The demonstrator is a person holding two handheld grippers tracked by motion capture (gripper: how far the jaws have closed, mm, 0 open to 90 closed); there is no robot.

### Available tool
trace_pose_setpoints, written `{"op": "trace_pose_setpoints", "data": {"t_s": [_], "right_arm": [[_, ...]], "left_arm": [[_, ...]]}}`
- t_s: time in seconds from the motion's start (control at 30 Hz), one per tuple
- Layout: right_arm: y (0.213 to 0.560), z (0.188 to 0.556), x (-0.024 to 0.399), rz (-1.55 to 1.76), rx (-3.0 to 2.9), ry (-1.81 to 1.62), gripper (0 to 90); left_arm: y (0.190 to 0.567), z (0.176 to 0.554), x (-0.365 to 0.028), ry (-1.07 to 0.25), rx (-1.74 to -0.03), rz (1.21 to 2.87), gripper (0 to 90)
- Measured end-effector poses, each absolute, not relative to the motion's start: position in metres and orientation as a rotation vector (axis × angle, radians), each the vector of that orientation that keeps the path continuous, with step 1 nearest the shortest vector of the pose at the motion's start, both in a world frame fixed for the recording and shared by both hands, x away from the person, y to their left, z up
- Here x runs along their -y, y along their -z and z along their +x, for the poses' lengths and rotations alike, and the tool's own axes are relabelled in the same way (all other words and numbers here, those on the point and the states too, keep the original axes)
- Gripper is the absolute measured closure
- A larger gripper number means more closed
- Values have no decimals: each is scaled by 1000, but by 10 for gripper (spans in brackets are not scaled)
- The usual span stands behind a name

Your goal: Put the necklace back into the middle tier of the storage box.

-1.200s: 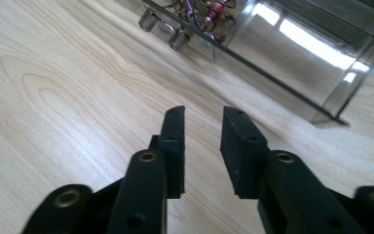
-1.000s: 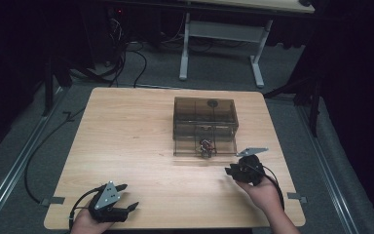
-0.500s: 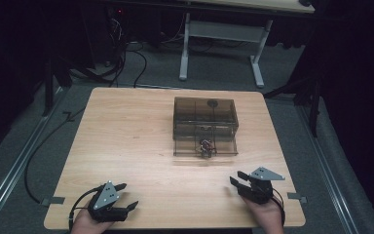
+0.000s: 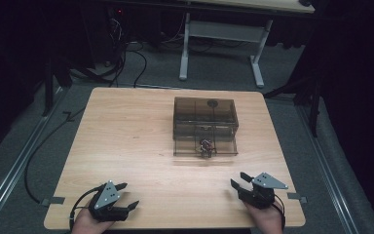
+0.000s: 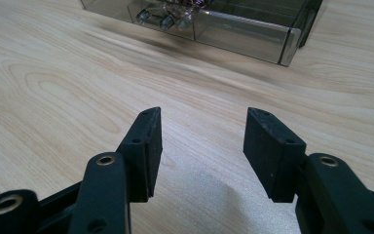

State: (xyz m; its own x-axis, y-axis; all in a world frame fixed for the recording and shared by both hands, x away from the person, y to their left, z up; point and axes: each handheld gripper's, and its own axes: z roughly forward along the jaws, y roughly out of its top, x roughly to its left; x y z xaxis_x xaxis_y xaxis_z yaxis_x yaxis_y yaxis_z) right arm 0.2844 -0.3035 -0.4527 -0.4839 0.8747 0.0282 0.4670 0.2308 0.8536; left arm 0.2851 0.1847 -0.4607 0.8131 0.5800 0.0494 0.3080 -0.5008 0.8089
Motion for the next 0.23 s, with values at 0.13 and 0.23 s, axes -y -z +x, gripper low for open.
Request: {"op": "trace_pose_setpoints", "data": {"t_s": [0.13, 0.23], "right_arm": [[453, 286, 304, 1244, -2043, -1172, 492], [453, 286, 303, 1244, -2037, -1159, 493]], "left_arm": [[461, 285, -185, -396, -643, 2123, 256], [461, 284, -185, -393, -635, 2131, 256]]}}
